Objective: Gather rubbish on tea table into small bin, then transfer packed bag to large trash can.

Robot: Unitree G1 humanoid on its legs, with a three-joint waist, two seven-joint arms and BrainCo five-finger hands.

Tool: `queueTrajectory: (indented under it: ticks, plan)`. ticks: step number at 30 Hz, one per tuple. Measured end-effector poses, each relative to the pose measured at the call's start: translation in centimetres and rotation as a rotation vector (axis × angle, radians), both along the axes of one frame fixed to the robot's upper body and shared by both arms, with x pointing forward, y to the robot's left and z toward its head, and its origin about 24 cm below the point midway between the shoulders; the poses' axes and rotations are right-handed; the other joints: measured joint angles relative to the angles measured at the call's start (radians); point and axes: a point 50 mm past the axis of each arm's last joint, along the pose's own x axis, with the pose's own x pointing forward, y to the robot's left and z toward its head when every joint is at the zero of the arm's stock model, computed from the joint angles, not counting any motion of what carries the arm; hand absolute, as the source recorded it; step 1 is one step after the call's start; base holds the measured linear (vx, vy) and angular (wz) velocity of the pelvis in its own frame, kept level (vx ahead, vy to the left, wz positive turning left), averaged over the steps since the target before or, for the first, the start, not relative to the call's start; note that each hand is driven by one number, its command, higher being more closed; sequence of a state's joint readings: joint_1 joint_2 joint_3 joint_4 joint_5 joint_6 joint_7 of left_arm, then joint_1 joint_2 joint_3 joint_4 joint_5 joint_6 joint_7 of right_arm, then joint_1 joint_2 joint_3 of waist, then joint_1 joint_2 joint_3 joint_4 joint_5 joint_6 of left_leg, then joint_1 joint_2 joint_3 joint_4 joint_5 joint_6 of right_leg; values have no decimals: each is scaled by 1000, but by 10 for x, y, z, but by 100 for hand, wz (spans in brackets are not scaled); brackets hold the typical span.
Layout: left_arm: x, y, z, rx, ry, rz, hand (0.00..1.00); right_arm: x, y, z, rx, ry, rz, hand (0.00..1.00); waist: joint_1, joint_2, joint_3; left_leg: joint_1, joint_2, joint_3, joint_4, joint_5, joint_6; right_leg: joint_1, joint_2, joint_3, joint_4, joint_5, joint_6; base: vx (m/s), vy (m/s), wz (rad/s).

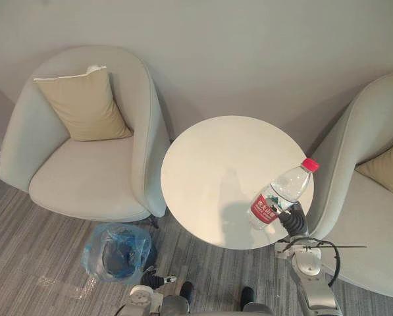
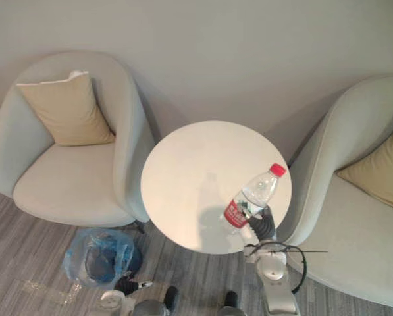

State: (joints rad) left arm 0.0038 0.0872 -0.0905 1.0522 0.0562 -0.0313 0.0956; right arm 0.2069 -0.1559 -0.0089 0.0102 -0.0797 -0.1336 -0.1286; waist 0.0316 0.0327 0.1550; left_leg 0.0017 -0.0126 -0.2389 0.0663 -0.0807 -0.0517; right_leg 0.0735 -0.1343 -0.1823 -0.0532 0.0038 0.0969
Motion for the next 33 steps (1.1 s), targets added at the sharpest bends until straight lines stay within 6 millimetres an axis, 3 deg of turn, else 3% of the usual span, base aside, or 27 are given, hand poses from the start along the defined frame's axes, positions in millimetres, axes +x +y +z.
queueTrajectory:
  ticks: [7, 12, 14, 17, 18, 19, 20, 21, 22, 23, 24, 25, 26, 28, 30, 31, 33]
  plan:
    - [-3, 0, -1, 4, 12, -15, 0, -8, 12, -5, -61, 28, 59, 100, -5, -8, -14, 19, -1, -2, 3, 0, 0, 24, 0, -5, -5, 3, 1, -12, 7, 2]
    - [-3, -8, -2, -18, 8, -2, 0, -6, 22, 24, -113, -97, 113, 100, -1, 13, -17, -23, -2, -41, 15, 15, -13, -6, -3, -41, 31, -11, -2, -53, -10, 26]
    - [0, -10, 0, -20, -11, 2, 0, -1, 28, 40, -119, -182, 138, 100, 1, 21, -10, -68, 4, -37, 38, 38, -18, -72, -8, -55, 122, -49, -13, -104, -18, 27]
    - [6, -10, 4, -26, -43, 24, 0, 7, 33, 49, -118, -228, 150, 100, 8, 21, -9, -198, -4, 58, 189, 51, 0, -140, 7, -30, 177, -72, -39, -137, -18, 30]
    - [8, -10, 4, -23, -47, 20, 0, 10, 35, 51, -115, -241, 143, 100, 2, 10, -7, -194, -1, 79, 128, 107, 1, -153, -4, -22, 161, -60, -76, -191, -23, 50]
    - [9, -7, 5, -9, -50, 8, 0, 11, 36, 53, -115, -253, 136, 100, -1, -3, 4, -184, 8, 132, 135, 93, 11, -172, -22, -61, 164, -42, -73, -227, -36, 50]
    - [10, -8, 5, -9, -46, 2, 0, 12, 35, 53, -127, -254, 133, 100, -4, 0, 3, -190, 27, 191, 268, 10, 30, -179, -25, -68, 174, -40, -76, -231, -54, 31]
    - [5, -8, 3, -5, -25, -3, 0, 11, 32, 50, -136, -242, 120, 100, -16, 2, 2, -149, 48, 234, 345, -53, -8, -174, -25, -76, 170, -30, -77, -119, -44, 17]
    - [3, -9, 2, -4, -17, -7, 0, 11, 32, 49, -135, -236, 118, 100, -23, 2, 1, -131, 57, 243, 341, -64, -22, -172, -25, -78, 173, -26, -79, -114, 4, 25]
    - [0, -12, 0, -4, 0, -25, 0, 9, 28, 47, -137, -225, 90, 100, -46, 4, 0, -62, 73, 260, 256, -78, -45, -185, -18, -82, 169, -6, -73, -74, 60, 22]
    - [0, -13, -1, -4, 6, -37, 0, 9, 26, 47, -137, -221, 79, 100, -50, 7, -2, -41, 75, 258, 203, -76, -48, -196, -13, -84, 170, 0, -72, -141, 105, 26]
    - [0, -18, -1, -5, 9, -71, 0, 11, 21, 43, -141, -206, 51, 100, -60, 22, -10, -3, 87, 262, 65, -76, -46, -230, 3, -85, 166, 22, -63, -184, 102, 9]
    - [5, -17, 1, 5, -4, -96, 0, 13, 19, 30, -127, -154, 26, 100, -60, -12, 4, 5, 77, 269, 12, -54, -41, -245, 1, -70, 150, 51, -54, -152, 85, 1]
    - [9, -14, 3, 18, -14, -104, 0, 10, 24, 9, -99, -56, 13, 100, -46, -42, 12, 11, 56, 292, 21, -47, -32, -229, -9, -41, 114, 91, -41, -188, 86, -30]
    - [7, -14, 2, 18, -9, -97, 0, 7, 32, -2, -83, -3, 36, 100, -44, -42, 13, 26, 42, 319, 31, -51, -22, -214, -22, -9, 115, 102, -28, -200, 111, -37]
    - [6, -14, 1, 15, -8, -88, 0, 6, 37, -3, -75, 4, 51, 100, -48, -33, 18, 31, 35, 335, 48, -61, -7, -217, -30, 16, 138, 87, -8, -174, 82, -25]
    - [4, -13, 1, 13, -3, -78, 0, 4, 38, -5, -72, 12, 50, 100, -49, -22, 17, 29, 34, 340, 57, -72, 10, -233, -29, 53, 177, 61, -5, -144, 30, -3]
